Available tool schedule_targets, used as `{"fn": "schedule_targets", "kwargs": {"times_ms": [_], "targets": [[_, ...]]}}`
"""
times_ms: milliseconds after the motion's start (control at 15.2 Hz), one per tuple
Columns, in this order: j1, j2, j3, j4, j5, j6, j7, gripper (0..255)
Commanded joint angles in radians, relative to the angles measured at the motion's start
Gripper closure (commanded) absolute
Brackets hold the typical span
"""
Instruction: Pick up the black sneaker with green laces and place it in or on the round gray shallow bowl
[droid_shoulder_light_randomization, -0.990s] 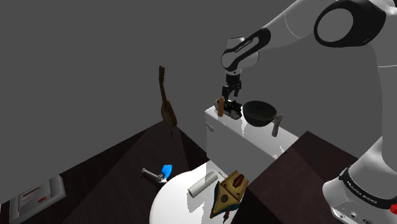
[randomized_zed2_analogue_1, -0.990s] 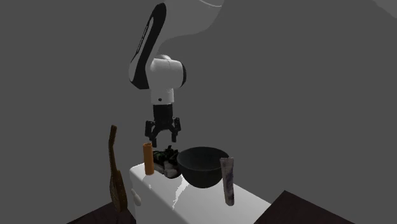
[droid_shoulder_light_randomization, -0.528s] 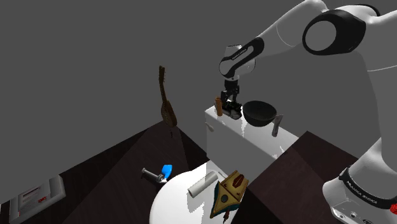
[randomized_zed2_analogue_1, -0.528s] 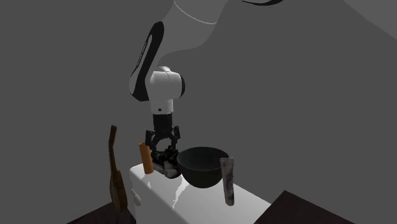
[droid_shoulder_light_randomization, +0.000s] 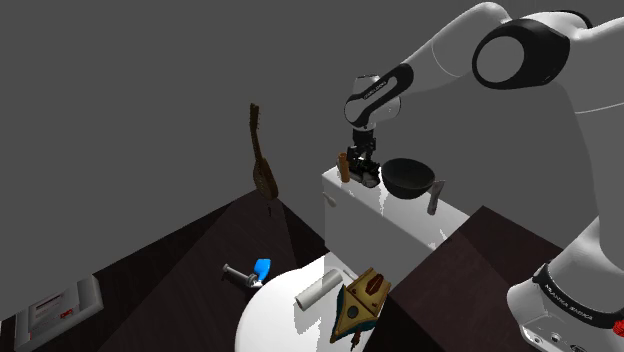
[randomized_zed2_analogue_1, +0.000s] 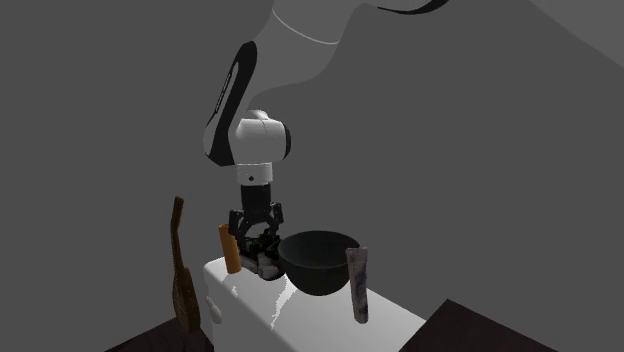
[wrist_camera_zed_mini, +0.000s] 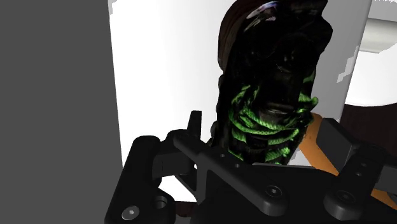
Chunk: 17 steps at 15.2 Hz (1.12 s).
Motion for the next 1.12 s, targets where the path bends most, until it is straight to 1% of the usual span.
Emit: {"fn": "schedule_targets", "kwargs": {"times_ms": [0, 66, 660, 1056], "targets": [[0.0, 0.0, 0.0, 0.0, 0.0, 0.0, 0.0, 0], [0.0, 0.0, 0.0, 0.0, 0.0, 0.0, 0.0, 255], [0.0, 0.0, 0.0, 0.0, 0.0, 0.0, 0.0, 255], [0.002, -0.056, -0.003, -0.006, -0.004, -0.05, 0.004, 255]]}}
